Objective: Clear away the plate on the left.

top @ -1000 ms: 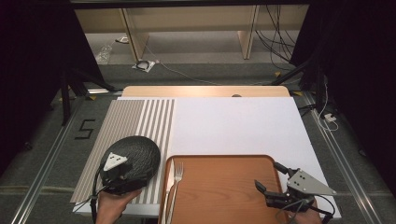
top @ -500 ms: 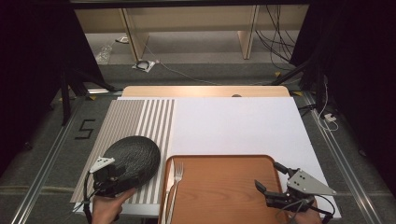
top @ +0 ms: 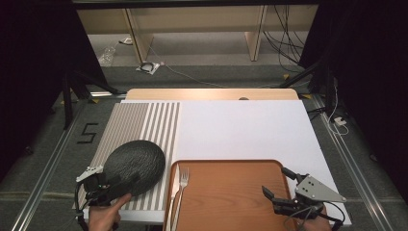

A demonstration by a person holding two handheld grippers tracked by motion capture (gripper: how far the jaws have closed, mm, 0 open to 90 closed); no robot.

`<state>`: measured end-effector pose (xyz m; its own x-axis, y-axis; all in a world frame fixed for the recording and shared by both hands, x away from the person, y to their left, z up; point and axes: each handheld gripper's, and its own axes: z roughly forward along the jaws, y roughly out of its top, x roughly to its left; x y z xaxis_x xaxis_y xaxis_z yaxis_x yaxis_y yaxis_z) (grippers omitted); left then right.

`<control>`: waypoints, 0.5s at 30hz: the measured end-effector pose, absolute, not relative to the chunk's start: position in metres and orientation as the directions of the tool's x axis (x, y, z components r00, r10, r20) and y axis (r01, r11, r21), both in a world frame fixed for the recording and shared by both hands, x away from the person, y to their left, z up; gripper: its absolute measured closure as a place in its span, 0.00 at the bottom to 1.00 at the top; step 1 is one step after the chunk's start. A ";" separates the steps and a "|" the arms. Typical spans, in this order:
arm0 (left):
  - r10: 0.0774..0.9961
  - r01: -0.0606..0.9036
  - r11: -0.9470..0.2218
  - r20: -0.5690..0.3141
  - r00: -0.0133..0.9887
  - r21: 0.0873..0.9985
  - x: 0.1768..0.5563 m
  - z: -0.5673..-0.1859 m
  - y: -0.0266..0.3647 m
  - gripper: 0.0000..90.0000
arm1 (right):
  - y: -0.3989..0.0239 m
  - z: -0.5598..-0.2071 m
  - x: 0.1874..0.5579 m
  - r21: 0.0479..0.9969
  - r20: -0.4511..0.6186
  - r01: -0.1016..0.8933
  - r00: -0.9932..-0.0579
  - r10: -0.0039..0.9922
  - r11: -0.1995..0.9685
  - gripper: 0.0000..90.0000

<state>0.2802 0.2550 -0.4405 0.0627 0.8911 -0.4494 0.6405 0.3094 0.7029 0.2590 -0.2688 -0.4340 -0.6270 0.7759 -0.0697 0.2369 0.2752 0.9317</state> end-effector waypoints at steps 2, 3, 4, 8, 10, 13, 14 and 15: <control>0.881 0.637 0.341 -0.471 0.039 0.691 0.279 -0.442 0.259 0.19 | -0.268 -0.434 0.259 0.931 -0.069 0.239 -0.627 0.776 0.276 0.18; 0.874 0.624 0.367 -0.485 0.023 0.690 0.278 -0.443 0.261 0.19 | -0.268 -0.434 0.259 0.931 -0.070 0.237 -0.628 0.775 0.276 0.18; 0.867 0.613 0.393 -0.499 0.002 0.686 0.277 -0.443 0.264 0.20 | -0.268 -0.434 0.259 0.931 -0.072 0.237 -0.629 0.774 0.279 0.18; 0.836 0.597 0.469 -0.545 -0.061 0.651 0.275 -0.448 0.273 0.20 | -0.268 -0.434 0.259 0.932 -0.069 0.236 -0.627 0.776 0.273 0.18; 0.822 0.596 0.495 -0.563 -0.085 0.632 0.274 -0.450 0.276 0.20 | -0.268 -0.434 0.259 0.932 -0.069 0.236 -0.627 0.776 0.273 0.18; 0.819 0.595 0.507 -0.563 -0.107 0.624 0.273 -0.451 0.277 0.20 | -0.268 -0.434 0.259 0.932 -0.069 0.237 -0.627 0.776 0.275 0.18; 0.819 0.589 0.512 -0.562 -0.115 0.625 0.272 -0.451 0.278 0.20 | -0.268 -0.434 0.259 0.932 -0.069 0.236 -0.627 0.776 0.274 0.18; 0.818 0.587 0.515 -0.563 -0.119 0.625 0.272 -0.451 0.278 0.20 | -0.268 -0.434 0.258 0.932 -0.070 0.237 -0.627 0.776 0.275 0.18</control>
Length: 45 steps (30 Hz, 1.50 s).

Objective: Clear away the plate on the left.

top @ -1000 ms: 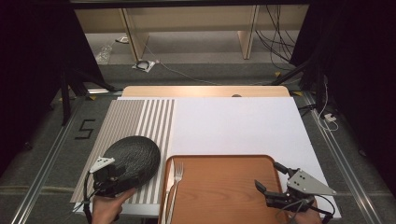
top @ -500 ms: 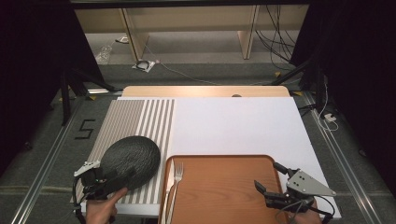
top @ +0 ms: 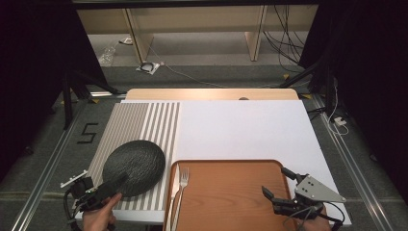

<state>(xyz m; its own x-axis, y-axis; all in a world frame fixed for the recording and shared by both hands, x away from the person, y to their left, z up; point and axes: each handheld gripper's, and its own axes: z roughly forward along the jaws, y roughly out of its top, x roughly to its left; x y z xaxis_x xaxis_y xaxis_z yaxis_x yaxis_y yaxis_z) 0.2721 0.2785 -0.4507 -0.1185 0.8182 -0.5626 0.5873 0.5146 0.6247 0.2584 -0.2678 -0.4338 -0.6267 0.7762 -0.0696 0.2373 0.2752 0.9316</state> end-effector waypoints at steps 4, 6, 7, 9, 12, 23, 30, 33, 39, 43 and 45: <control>0.797 0.565 0.556 -0.584 -0.154 0.610 0.269 -0.452 0.283 0.20 | -0.268 -0.434 0.259 0.932 -0.070 0.237 -0.626 0.776 0.275 0.18; 0.780 0.557 0.581 -0.600 -0.175 0.593 0.268 -0.454 0.286 0.20 | -0.268 -0.434 0.258 0.932 -0.070 0.237 -0.627 0.776 0.276 0.18; 0.774 0.552 0.592 -0.607 -0.184 0.588 0.267 -0.455 0.287 0.20 | -0.268 -0.434 0.258 0.931 -0.070 0.237 -0.627 0.776 0.276 0.18; 0.766 0.547 0.604 -0.611 -0.198 0.580 0.266 -0.455 0.289 0.20 | -0.268 -0.434 0.258 0.931 -0.070 0.238 -0.626 0.777 0.275 0.18; 0.756 0.534 0.620 -0.618 -0.213 0.574 0.263 -0.456 0.291 0.20 | -0.268 -0.434 0.258 0.932 -0.070 0.237 -0.626 0.777 0.276 0.18; 0.664 0.519 0.712 -0.692 -0.283 0.472 0.259 -0.466 0.298 0.20 | -0.268 -0.434 0.258 0.931 -0.071 0.237 -0.626 0.777 0.276 0.18; 0.617 0.508 0.751 -0.721 -0.315 0.422 0.255 -0.471 0.301 0.20 | -0.268 -0.434 0.258 0.931 -0.073 0.236 -0.627 0.776 0.279 0.18; 0.596 0.514 0.762 -0.735 -0.322 0.393 0.254 -0.474 0.302 0.20 | -0.268 -0.434 0.258 0.931 -0.073 0.236 -0.627 0.776 0.279 0.18; 0.542 0.512 0.794 -0.764 -0.350 0.329 0.251 -0.480 0.304 0.20 | -0.267 -0.434 0.258 0.931 -0.075 0.234 -0.628 0.775 0.280 0.18; 0.494 0.502 0.818 -0.791 -0.361 0.282 0.250 -0.484 0.304 0.21 | -0.267 -0.434 0.258 0.931 -0.073 0.235 -0.629 0.774 0.278 0.18; 0.472 0.505 0.824 -0.805 -0.360 0.257 0.250 -0.486 0.304 0.22 | -0.267 -0.434 0.259 0.932 -0.073 0.235 -0.628 0.774 0.278 0.18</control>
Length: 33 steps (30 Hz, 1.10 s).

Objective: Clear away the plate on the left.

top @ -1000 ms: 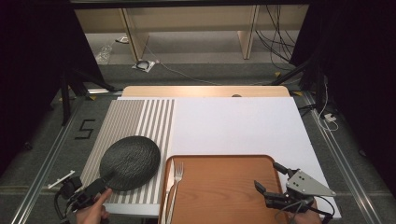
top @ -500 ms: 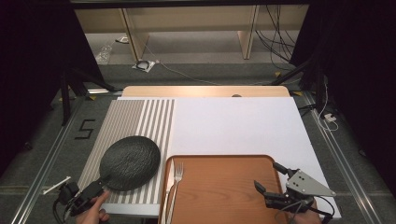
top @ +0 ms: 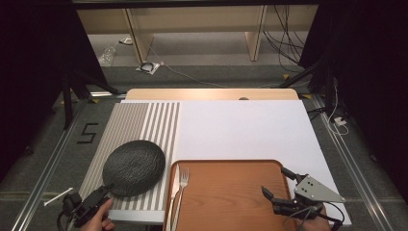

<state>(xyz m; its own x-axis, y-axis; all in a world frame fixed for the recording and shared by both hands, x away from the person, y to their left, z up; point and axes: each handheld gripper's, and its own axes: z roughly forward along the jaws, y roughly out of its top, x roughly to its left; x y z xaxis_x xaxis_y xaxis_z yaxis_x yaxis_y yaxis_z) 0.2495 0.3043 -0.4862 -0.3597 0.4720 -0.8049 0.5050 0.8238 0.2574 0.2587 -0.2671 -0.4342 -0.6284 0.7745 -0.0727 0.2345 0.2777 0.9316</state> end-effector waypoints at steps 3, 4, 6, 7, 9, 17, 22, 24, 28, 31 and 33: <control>0.438 0.505 0.834 -0.822 -0.364 0.221 0.250 -0.489 0.304 0.23 | -0.267 -0.434 0.259 0.931 -0.073 0.236 -0.628 0.775 0.279 0.18; 0.417 0.500 0.842 -0.831 -0.367 0.202 0.249 -0.491 0.303 0.23 | -0.267 -0.434 0.259 0.931 -0.075 0.234 -0.629 0.774 0.280 0.18; 0.392 0.493 0.851 -0.841 -0.373 0.179 0.249 -0.492 0.302 0.25 | -0.267 -0.434 0.259 0.930 -0.077 0.235 -0.629 0.774 0.283 0.18; 0.376 0.489 0.856 -0.850 -0.369 0.166 0.249 -0.494 0.302 0.25 | -0.267 -0.434 0.259 0.931 -0.073 0.236 -0.628 0.775 0.279 0.18; 0.359 0.488 0.860 -0.857 -0.370 0.150 0.249 -0.495 0.302 0.26 | -0.266 -0.434 0.259 0.931 -0.072 0.236 -0.628 0.775 0.278 0.18; 0.294 0.464 0.881 -0.878 -0.378 0.095 0.251 -0.500 0.297 0.31 | -0.267 -0.434 0.259 0.931 -0.074 0.236 -0.629 0.774 0.280 0.18; 0.297 0.460 0.882 -0.876 -0.380 0.099 0.254 -0.502 0.291 0.36 | -0.267 -0.434 0.259 0.930 -0.074 0.236 -0.628 0.775 0.280 0.18; 0.291 0.459 0.884 -0.878 -0.381 0.093 0.256 -0.503 0.289 0.37 | -0.266 -0.434 0.259 0.931 -0.073 0.237 -0.627 0.776 0.279 0.18; 0.267 0.456 0.888 -0.881 -0.390 0.067 0.257 -0.507 0.288 0.41 | -0.266 -0.434 0.259 0.930 -0.074 0.237 -0.627 0.776 0.280 0.18; 0.252 0.443 0.894 -0.886 -0.389 0.060 0.259 -0.508 0.287 0.45 | -0.266 -0.434 0.259 0.930 -0.075 0.236 -0.628 0.775 0.281 0.18; 0.257 0.443 0.894 -0.886 -0.385 0.067 0.260 -0.508 0.286 0.47 | -0.266 -0.434 0.259 0.931 -0.075 0.235 -0.628 0.775 0.280 0.18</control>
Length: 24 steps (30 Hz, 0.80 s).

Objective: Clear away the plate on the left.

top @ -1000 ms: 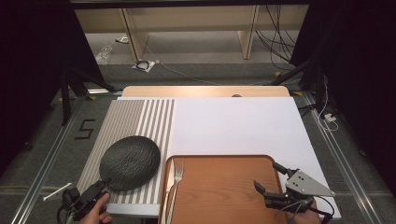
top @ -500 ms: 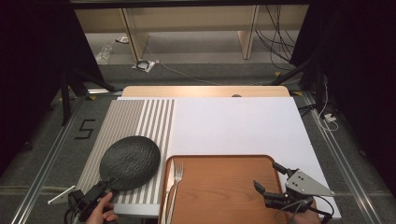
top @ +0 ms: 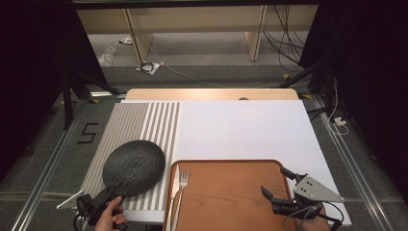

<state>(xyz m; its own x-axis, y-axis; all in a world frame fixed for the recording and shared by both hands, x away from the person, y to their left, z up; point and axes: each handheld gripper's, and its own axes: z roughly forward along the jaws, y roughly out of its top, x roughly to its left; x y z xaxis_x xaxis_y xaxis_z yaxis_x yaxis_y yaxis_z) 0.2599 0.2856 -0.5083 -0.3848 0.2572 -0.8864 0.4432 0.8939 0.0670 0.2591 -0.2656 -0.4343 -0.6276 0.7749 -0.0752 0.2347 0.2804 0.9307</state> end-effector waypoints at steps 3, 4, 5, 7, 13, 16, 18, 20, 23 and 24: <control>0.238 0.437 0.898 -0.889 -0.391 0.048 0.260 -0.511 0.285 0.50 | -0.266 -0.434 0.259 0.931 -0.075 0.235 -0.628 0.775 0.280 0.18; 0.236 0.436 0.899 -0.889 -0.393 0.046 0.260 -0.511 0.285 0.51 | -0.266 -0.434 0.259 0.931 -0.075 0.235 -0.627 0.775 0.280 0.18; 0.233 0.428 0.902 -0.888 -0.396 0.046 0.260 -0.511 0.285 0.52 | -0.266 -0.434 0.259 0.931 -0.075 0.235 -0.627 0.775 0.281 0.18; 0.236 0.429 0.902 -0.886 -0.399 0.047 0.260 -0.511 0.284 0.54 | -0.266 -0.434 0.259 0.930 -0.075 0.235 -0.628 0.775 0.281 0.18; 0.210 0.409 0.912 -0.888 -0.408 0.027 0.260 -0.514 0.283 0.58 | -0.266 -0.434 0.259 0.929 -0.077 0.236 -0.629 0.774 0.284 0.18; 0.204 0.402 0.916 -0.888 -0.412 0.024 0.261 -0.515 0.282 0.60 | -0.266 -0.434 0.259 0.929 -0.078 0.236 -0.630 0.773 0.285 0.18; 0.203 0.400 0.916 -0.887 -0.415 0.023 0.261 -0.515 0.282 0.61 | -0.265 -0.435 0.259 0.929 -0.080 0.234 -0.630 0.773 0.287 0.18; 0.205 0.402 0.915 -0.887 -0.414 0.023 0.262 -0.516 0.281 0.61 | -0.265 -0.435 0.259 0.929 -0.080 0.234 -0.629 0.773 0.286 0.18; 0.203 0.401 0.916 -0.886 -0.417 0.022 0.263 -0.516 0.281 0.61 | -0.266 -0.435 0.259 0.929 -0.080 0.234 -0.630 0.773 0.286 0.18; 0.202 0.399 0.917 -0.887 -0.416 0.021 0.263 -0.517 0.281 0.61 | -0.266 -0.435 0.259 0.929 -0.080 0.234 -0.629 0.773 0.287 0.18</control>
